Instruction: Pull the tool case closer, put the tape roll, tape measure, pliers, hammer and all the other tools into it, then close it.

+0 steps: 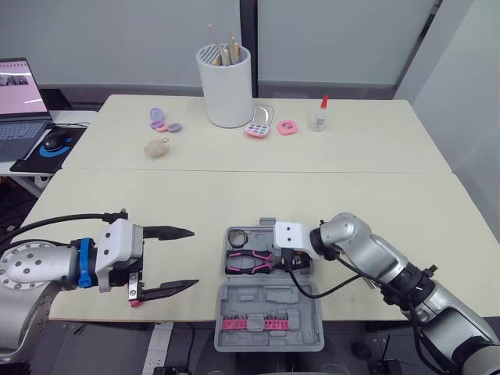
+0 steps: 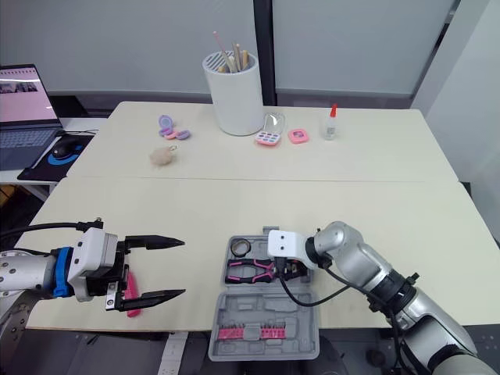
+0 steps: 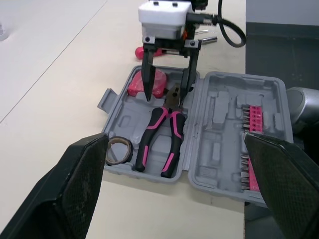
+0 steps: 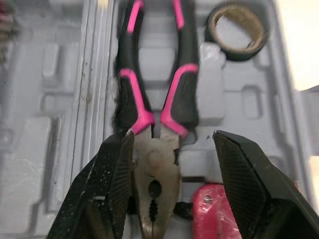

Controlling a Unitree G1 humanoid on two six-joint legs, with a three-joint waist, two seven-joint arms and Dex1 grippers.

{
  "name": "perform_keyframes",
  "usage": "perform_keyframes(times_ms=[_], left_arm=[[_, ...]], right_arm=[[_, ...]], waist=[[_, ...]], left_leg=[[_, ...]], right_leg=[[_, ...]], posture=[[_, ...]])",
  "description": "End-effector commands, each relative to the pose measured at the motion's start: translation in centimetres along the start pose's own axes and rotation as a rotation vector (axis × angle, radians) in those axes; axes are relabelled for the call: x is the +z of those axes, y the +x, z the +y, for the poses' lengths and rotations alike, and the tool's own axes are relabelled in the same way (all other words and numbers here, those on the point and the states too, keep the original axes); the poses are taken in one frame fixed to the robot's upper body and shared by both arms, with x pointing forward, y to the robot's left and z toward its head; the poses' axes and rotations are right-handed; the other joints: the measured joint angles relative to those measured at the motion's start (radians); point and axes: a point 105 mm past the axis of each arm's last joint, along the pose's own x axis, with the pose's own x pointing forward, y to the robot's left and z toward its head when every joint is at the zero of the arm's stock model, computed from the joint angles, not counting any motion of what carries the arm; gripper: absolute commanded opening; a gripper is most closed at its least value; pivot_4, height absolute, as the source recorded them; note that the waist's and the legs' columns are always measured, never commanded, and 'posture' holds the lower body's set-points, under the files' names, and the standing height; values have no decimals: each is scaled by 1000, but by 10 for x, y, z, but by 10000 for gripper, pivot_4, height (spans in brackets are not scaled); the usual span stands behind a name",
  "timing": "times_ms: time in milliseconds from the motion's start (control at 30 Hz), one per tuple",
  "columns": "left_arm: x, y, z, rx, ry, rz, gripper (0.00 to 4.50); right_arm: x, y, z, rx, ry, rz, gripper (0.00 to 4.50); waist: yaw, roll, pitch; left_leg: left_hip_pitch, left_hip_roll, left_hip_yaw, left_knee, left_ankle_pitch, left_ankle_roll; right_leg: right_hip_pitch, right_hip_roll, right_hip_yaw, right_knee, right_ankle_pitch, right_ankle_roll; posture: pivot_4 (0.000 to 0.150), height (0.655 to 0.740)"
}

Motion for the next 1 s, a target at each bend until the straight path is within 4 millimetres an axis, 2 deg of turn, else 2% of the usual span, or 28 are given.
perform_keyframes(times_ms=[33, 167, 200, 333, 433, 567, 833, 1000], left_arm=[[3, 3, 2, -9, 27, -16, 45000], [3, 5, 3, -15, 32, -22, 45000], [3, 6, 3, -17, 33, -23, 45000], [3, 7, 3, -23, 43, -24, 45000], [3, 7, 3, -22, 45, -24, 45000], [3, 6, 2, -25, 44, -21, 45000], [2, 7, 1, -35, 40, -15, 45000], [2, 8, 3, -24, 42, -21, 45000]], right_arm=[[27, -18, -4, -7, -37, -130, 26809], [33, -20, -5, -41, -71, -206, 26809], [36, -18, -5, -66, -80, -251, 25264], [35, -10, 5, -84, -79, -343, 17037], [23, 2, 13, -96, -97, -331, 9667], [10, 17, 12, -135, -44, -338, 132], [-25, 39, 4, -171, 40, -227, 132], [-52, 48, 12, -134, 103, -127, 132]], waist=[[0, 0, 0], [0, 0, 0], [0, 0, 0], [-1, 0, 0], [0, -1, 0], [-1, -1, 0], [-1, -1, -1], [-1, -2, -2]], left_leg=[[0, 0, 0, 0, 0, 0], [0, 0, 0, 0, 0, 0], [0, 0, 0, 0, 0, 0], [0, 0, 0, 0, 0, 0], [0, 0, 0, 0, 0, 0], [0, 0, 0, 0, 0, 0], [1, -1, 1, 0, 0, 0], [3, 0, 0, 0, 0, 0]], right_leg=[[0, 0, 0, 0, 0, 0], [0, 0, 0, 0, 0, 0], [0, 0, 0, 0, 0, 0], [0, 0, 0, 0, 0, 0], [0, 0, 0, 0, 0, 0], [0, 0, 0, 0, 0, 0], [1, 1, 1, 0, 0, 0], [2, 1, 0, 0, 0, 0]], posture=[[1500, 7400], [1500, 7400], [1500, 7400], [1500, 7400], [1500, 7400], [1500, 7400], [1500, 7400], [1500, 7400]])
